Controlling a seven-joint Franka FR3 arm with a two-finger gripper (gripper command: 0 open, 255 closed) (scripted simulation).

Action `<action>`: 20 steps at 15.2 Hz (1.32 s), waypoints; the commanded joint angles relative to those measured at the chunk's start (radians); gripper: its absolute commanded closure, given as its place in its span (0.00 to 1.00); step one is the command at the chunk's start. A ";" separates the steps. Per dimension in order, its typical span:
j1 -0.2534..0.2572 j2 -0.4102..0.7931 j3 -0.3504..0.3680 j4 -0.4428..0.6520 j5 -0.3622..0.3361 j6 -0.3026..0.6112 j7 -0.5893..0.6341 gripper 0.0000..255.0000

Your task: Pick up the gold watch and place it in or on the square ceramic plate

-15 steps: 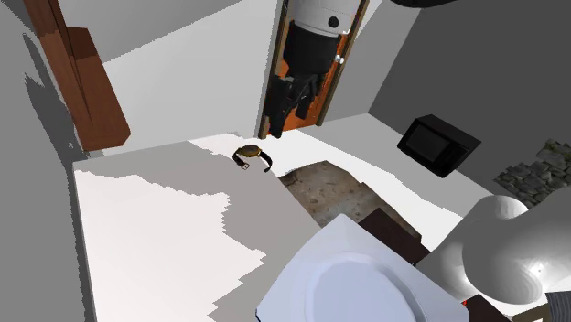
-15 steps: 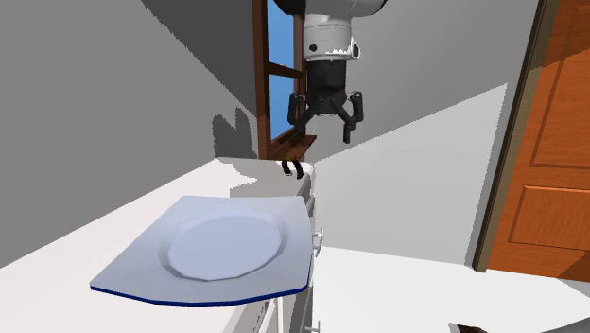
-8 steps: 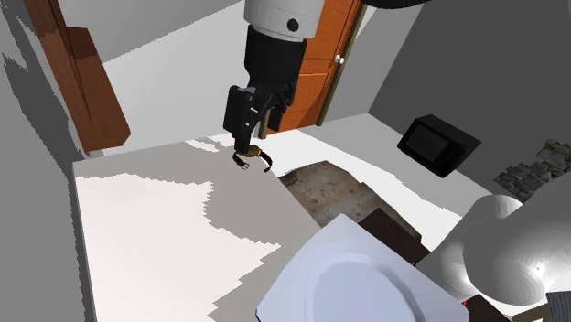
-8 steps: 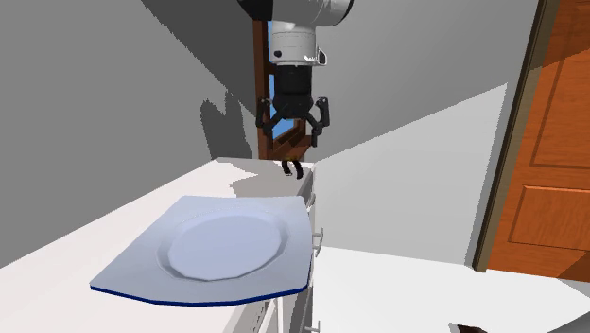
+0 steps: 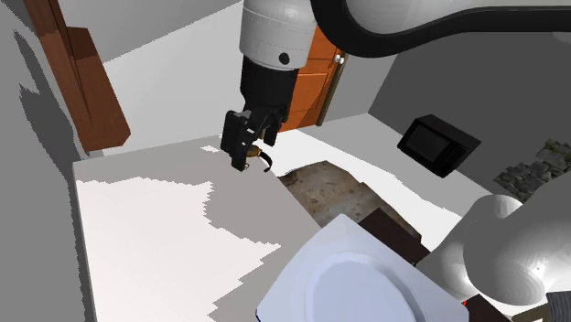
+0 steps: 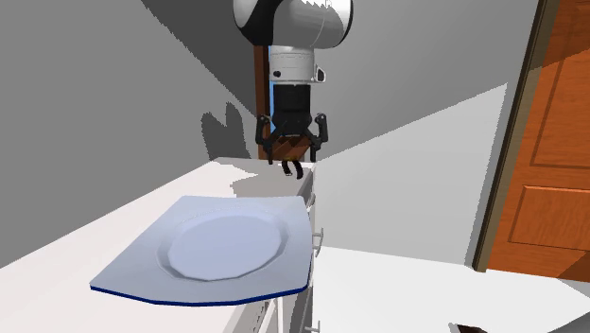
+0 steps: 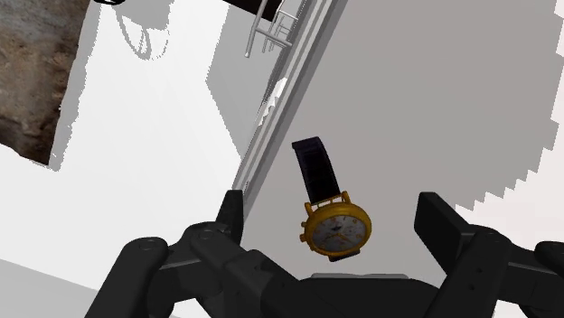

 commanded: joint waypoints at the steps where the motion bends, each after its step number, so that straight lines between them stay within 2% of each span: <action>1: 0.000 0.000 0.000 -0.002 0.000 0.002 0.000 0.00; 5: 0.000 0.000 0.000 -0.002 0.000 0.002 0.000 0.00; 6: 0.000 0.000 0.000 -0.002 0.000 0.002 0.000 1.00; 15: 0.000 0.000 0.000 -0.002 0.000 0.002 0.000 1.00; 20: -0.002 0.000 -0.003 0.066 -0.002 -0.065 0.001 1.00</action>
